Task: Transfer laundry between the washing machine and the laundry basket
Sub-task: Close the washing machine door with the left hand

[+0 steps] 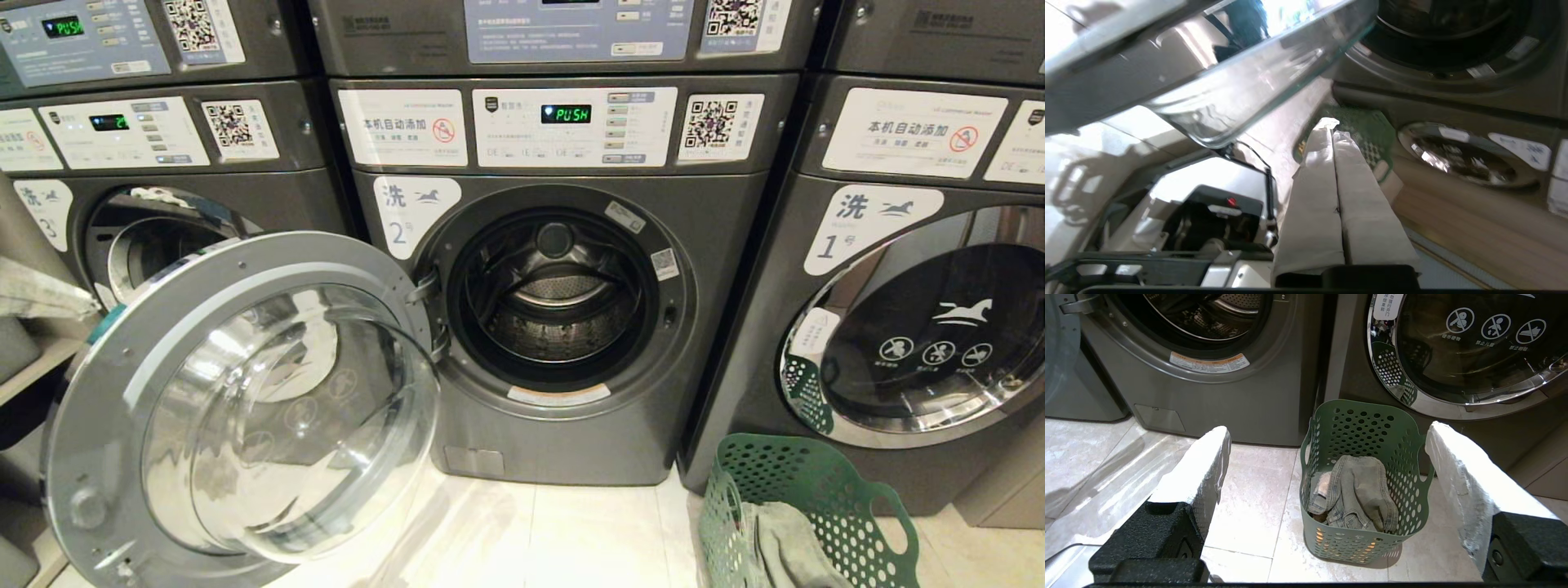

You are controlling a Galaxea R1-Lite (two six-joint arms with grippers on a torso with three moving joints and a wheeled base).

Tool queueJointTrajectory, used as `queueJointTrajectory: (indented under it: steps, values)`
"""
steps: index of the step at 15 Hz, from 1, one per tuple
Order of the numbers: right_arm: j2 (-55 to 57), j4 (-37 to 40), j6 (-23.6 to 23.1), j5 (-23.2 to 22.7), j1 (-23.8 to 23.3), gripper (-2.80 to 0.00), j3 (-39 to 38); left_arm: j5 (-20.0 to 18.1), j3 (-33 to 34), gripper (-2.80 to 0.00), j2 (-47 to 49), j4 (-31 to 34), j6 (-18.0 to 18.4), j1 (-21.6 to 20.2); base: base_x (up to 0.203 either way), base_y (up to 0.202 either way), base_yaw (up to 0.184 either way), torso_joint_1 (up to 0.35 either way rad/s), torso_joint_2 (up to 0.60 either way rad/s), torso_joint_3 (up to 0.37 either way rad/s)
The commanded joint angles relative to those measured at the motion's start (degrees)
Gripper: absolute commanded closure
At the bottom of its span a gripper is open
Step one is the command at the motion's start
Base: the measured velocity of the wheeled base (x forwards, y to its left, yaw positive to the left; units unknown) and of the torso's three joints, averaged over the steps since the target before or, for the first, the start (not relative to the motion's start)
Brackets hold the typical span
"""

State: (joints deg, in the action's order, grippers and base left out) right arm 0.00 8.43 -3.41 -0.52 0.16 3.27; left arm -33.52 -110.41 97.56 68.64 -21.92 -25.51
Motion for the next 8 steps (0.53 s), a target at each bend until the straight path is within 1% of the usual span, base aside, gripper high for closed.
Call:
queueJointTrajectory:
  steps: [1, 3, 4, 5, 6, 7, 8]
  values:
    - [0.1, -0.8, -0.1, -0.1, 0.0, -2.8, -0.3, 5.5, 0.5, 0.0, 0.2, -3.8, -0.7, -0.2, 0.0, 0.0, 0.0, 0.0, 0.0, 0.0]
    - [0.1, -0.9, 0.0, 0.0, 0.0, -2.8, -0.5, 8.3, 0.5, 0.0, 2.4, -13.0, -1.5, -0.3, 0.0, 0.0, 0.0, 0.0, 0.0, 0.0]
    - [0.1, -1.5, 0.0, 0.1, 0.0, -2.8, -0.6, 10.3, 0.4, 0.0, 3.7, -19.5, -2.0, -0.3, 0.0, 0.0, 0.0, 0.0, 0.0, 0.0]
    - [0.1, -2.6, -0.1, 0.4, 0.0, -2.8, -1.0, 13.0, 0.5, 0.0, 5.4, -25.6, -2.3, -0.3, 0.0, 0.0, 0.0, 0.0, 0.0, 0.0]
    - [0.1, -3.6, -0.1, 0.4, 0.0, -2.8, -1.4, 16.3, 0.6, 0.0, 7.7, -30.3, -2.5, -0.3, 0.0, 0.0, 0.0, 0.0, 0.0, 0.0]
    - [0.1, -4.5, -0.1, 0.4, 0.0, -2.8, -1.7, 19.7, 1.1, 0.0, 9.9, -33.2, -2.6, -0.3, 0.0, 0.0, 0.0, 0.0, 0.0, 0.0]
    - [0.1, -4.5, -0.1, 0.4, 0.0, -2.8, -1.8, 20.5, 3.1, 0.0, 10.6, -33.3, -2.5, 0.0, 0.0, 0.0, 0.0, 0.0, 0.0, 0.0]
